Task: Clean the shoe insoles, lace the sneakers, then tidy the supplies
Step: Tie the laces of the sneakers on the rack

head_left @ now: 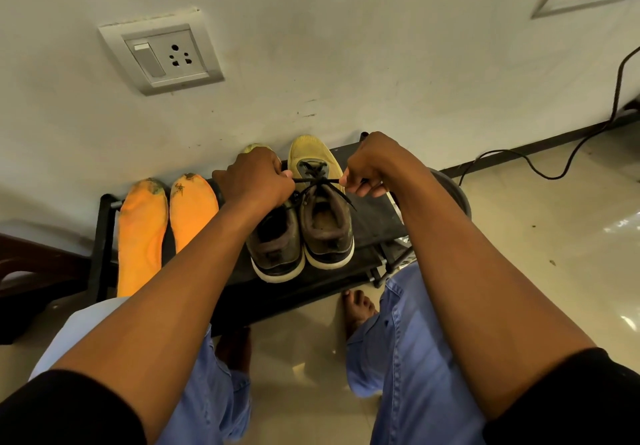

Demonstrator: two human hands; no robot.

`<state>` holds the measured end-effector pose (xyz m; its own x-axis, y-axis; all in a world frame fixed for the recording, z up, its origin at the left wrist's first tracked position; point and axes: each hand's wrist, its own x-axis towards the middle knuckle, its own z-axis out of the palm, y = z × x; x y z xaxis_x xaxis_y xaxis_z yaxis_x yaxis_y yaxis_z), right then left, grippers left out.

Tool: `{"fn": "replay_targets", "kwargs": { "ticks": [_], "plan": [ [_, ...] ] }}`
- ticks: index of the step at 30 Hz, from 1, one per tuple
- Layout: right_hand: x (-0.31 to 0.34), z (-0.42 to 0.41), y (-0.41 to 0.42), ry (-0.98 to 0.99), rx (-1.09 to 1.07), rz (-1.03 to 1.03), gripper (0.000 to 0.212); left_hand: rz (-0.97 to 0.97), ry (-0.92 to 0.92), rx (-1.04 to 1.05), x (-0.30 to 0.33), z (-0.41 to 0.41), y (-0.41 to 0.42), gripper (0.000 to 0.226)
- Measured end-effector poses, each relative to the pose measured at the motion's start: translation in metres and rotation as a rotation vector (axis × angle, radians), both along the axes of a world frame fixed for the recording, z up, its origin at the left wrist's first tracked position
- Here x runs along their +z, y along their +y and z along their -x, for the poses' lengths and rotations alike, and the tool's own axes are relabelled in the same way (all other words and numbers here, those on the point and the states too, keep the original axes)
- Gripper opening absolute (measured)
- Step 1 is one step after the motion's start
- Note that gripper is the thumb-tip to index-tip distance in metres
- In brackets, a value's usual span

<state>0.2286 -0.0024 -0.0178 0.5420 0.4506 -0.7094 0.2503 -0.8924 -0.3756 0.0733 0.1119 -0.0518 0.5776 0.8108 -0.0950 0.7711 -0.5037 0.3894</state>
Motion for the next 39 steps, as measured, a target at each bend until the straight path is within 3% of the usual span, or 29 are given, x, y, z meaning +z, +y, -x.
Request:
{"fn": "replay_targets", "kwargs": {
  "ticks": [17, 22, 27, 30, 39],
  "plan": [
    [0.004, 0.005, -0.006, 0.045, 0.055, 0.063, 0.017, -0.125, 0.032, -0.02, -0.005, 0.005, -0.005, 0.024],
    [0.009, 0.005, -0.015, 0.149, 0.052, -0.008, 0.027, -0.023, -0.039, -0.025, -0.01, 0.008, 0.002, 0.029],
    [0.008, 0.006, -0.013, 0.037, 0.051, -0.107, 0.01, 0.103, -0.156, -0.085, -0.003, 0.011, 0.004, 0.02],
    [0.003, 0.008, -0.011, -0.091, 0.033, -0.254, 0.016, 0.104, -0.197, -0.099, -0.001, 0.01, 0.005, 0.012],
    [-0.002, 0.016, -0.011, -0.212, 0.01, -0.433, 0.014, 0.028, -0.199, -0.129, -0.002, 0.008, 0.001, 0.026]
  ]
}}
